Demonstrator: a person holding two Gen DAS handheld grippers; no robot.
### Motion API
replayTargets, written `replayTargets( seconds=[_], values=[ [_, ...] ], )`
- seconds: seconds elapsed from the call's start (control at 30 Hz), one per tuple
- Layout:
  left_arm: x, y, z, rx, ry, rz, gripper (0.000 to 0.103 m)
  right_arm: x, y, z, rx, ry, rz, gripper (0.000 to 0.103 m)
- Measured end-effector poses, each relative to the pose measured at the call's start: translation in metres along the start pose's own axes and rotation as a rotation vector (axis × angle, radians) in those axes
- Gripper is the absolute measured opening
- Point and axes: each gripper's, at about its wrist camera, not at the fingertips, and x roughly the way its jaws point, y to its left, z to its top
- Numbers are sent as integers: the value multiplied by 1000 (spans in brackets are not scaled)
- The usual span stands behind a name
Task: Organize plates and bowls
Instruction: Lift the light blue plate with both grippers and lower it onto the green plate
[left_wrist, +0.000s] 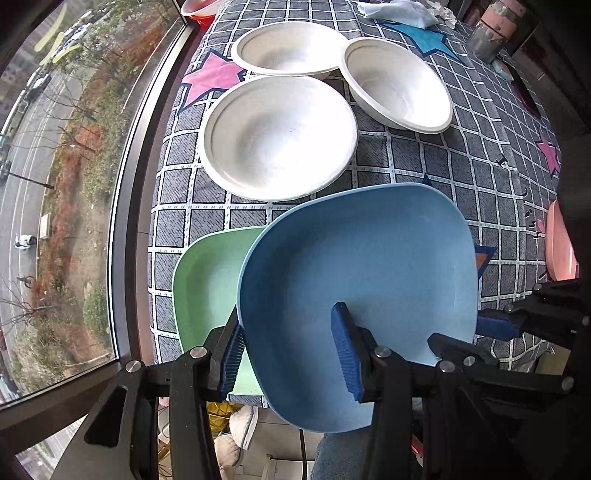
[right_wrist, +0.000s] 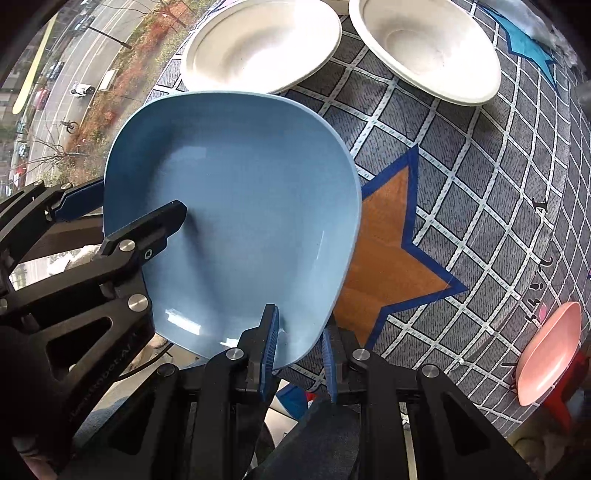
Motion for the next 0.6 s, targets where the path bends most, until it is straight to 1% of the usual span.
replayTargets(
  seconds=[0.03, 0.13, 0.17, 0.33, 0.4, 0.5, 0.6],
  values=[
    [0, 4, -1, -9, -1, 2, 49, -2, 6, -3, -10, 2, -1, 24],
    [-1, 13, -5, -38, -2, 6, 49, 5, 21, 2, -39, 4, -2, 24],
    [-1, 17, -7, -48, -1, 8, 49, 9, 20, 4, -46, 7, 1, 24],
    [7, 31, -10, -74, 20, 27, 49, 24, 42, 20, -75, 30, 9, 24],
    [9, 38, -11, -85, 27, 38, 49, 29, 56, 24, -79, 43, 20, 24],
    [12, 47, -5, -103, 29, 42, 49, 40, 73, 35, -86, 56, 38, 24],
    [12, 54, 0, -112, 26, 53, 49, 47, 87, 43, -108, 57, 35, 24]
  ],
)
